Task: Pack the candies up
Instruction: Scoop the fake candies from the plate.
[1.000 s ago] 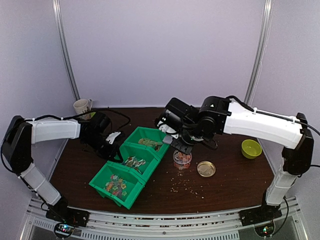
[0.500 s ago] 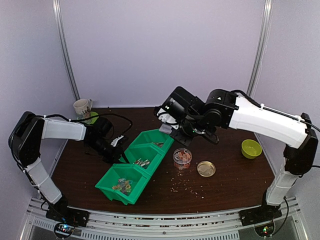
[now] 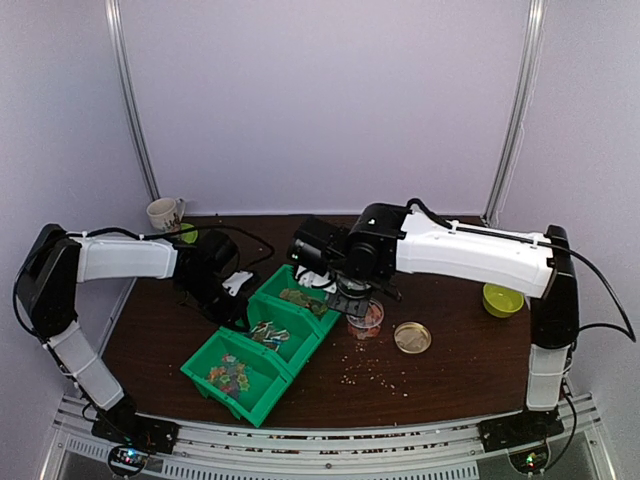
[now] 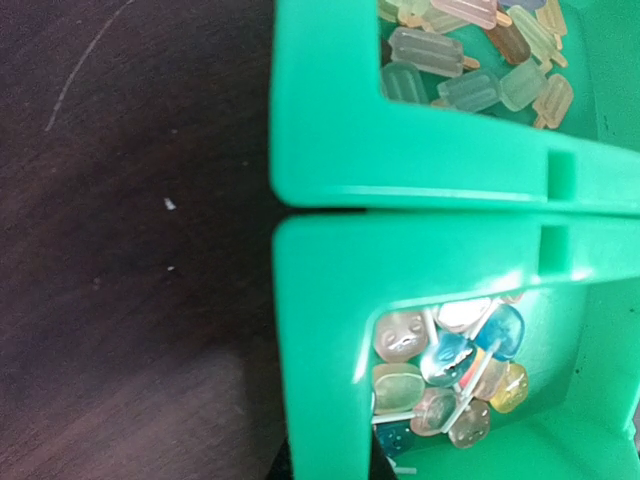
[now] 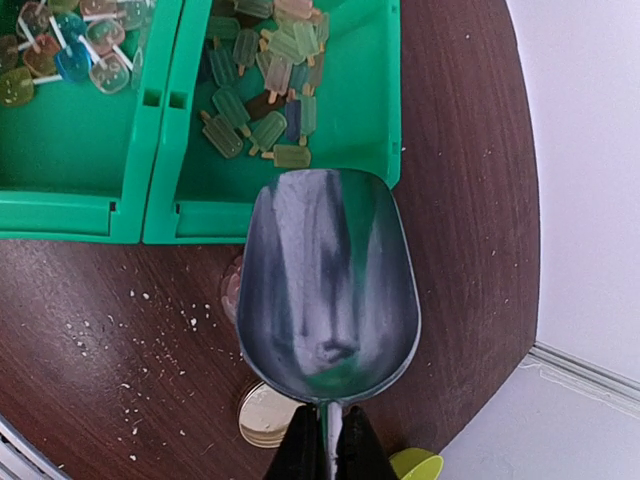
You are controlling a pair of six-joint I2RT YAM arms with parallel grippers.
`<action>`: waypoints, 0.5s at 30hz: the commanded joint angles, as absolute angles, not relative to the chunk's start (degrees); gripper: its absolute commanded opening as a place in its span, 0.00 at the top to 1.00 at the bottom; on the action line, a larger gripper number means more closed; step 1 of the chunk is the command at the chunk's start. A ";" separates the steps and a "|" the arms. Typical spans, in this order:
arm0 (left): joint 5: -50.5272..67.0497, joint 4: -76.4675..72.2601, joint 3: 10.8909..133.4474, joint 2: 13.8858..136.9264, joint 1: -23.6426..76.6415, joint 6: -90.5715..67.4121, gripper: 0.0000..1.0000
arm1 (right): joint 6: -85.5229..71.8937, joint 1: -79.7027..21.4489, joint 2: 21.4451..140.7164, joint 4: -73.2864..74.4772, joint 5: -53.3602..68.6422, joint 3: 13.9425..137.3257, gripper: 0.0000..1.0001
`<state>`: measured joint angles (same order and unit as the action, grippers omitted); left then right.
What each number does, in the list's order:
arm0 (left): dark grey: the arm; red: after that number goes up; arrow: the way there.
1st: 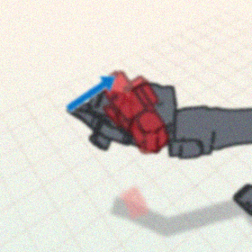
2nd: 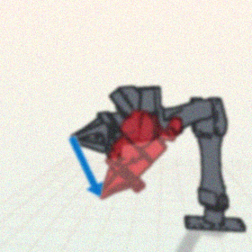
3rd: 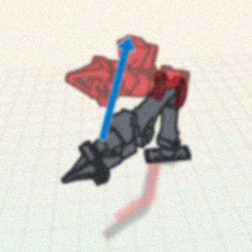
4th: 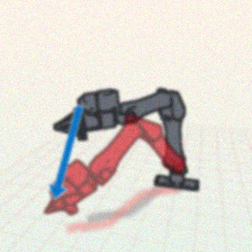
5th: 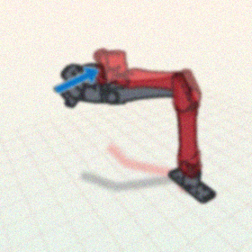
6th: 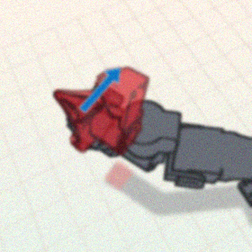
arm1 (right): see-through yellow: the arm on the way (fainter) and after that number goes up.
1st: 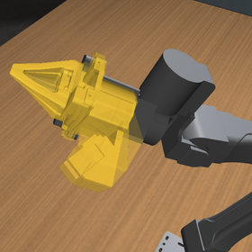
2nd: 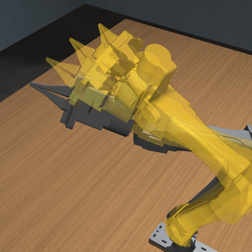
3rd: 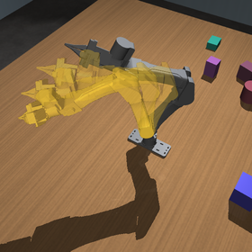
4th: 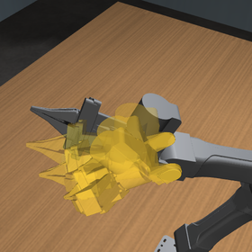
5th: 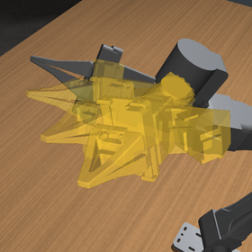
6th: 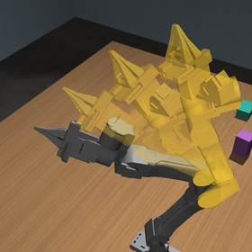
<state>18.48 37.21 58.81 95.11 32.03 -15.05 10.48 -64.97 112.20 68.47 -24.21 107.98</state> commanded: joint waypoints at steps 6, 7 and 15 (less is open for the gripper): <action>11.17 38.03 62.30 90.09 35.14 -12.19 1.00 | 11.95 -65.31 119.03 72.27 -25.79 112.85 1.00; 10.90 38.05 62.39 89.87 35.29 -12.07 1.00 | 12.13 -65.33 120.09 72.51 -25.46 113.72 1.00; 10.41 37.35 62.33 88.39 36.54 -11.38 1.00 | 13.98 -65.14 128.55 74.66 -23.80 120.45 1.00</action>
<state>8.29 40.80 59.53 92.23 35.99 -12.05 12.73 -65.01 125.32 71.92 -24.23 116.99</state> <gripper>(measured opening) 0.072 0.078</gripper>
